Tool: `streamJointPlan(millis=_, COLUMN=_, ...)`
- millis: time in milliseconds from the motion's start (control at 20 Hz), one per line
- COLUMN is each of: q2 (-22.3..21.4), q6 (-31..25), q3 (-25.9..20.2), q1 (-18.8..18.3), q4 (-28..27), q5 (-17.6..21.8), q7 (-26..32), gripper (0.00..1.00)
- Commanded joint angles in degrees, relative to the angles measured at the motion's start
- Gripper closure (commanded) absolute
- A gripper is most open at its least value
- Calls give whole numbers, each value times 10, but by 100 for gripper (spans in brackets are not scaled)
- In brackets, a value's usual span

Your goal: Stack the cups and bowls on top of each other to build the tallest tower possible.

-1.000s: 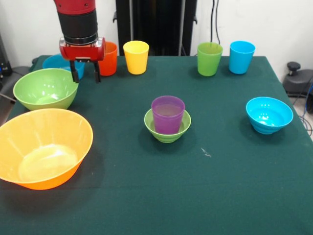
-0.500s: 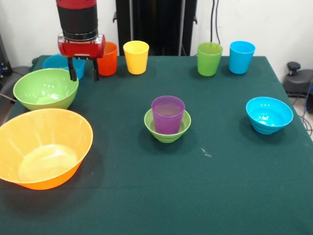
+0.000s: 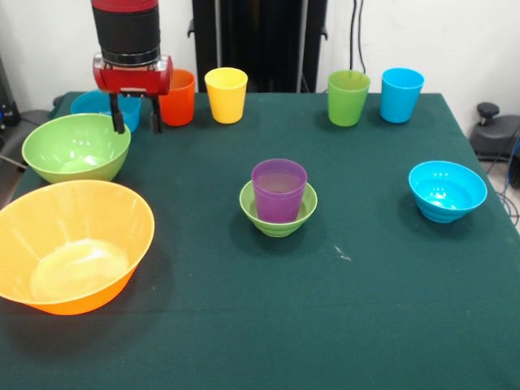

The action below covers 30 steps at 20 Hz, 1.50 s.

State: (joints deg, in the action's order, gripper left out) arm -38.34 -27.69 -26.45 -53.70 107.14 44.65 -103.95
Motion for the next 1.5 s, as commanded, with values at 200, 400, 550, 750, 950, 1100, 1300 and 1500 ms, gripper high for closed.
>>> streamJointPlan(millis=200, q2=60, q6=6, q3=-24, q1=-16, q4=-45, q5=45, q7=86, gripper=0)
streamJointPlan(millis=400, q2=57, q6=11, q3=-22, q1=-12, q4=-45, q5=52, q7=80, gripper=0)
streamJointPlan(millis=550, q2=57, q6=10, q3=-24, q1=-12, q4=-46, q5=52, q7=81, gripper=0)
streamJointPlan(millis=750, q2=66, q6=20, q3=-20, q1=-8, q4=-53, q5=59, q7=74, gripper=0)
streamJointPlan(millis=950, q2=76, q6=23, q3=-18, q1=-5, q4=-60, q5=63, q7=70, gripper=0)
streamJointPlan(millis=1100, q2=77, q6=24, q3=-18, q1=-3, q4=-61, q5=67, q7=66, gripper=0)
streamJointPlan(millis=1300, q2=74, q6=18, q3=-21, q1=-7, q4=-61, q5=67, q7=70, gripper=0)
streamJointPlan(millis=1500, q2=76, q6=13, q3=-24, q1=-12, q4=-71, q5=70, q7=85, gripper=0)
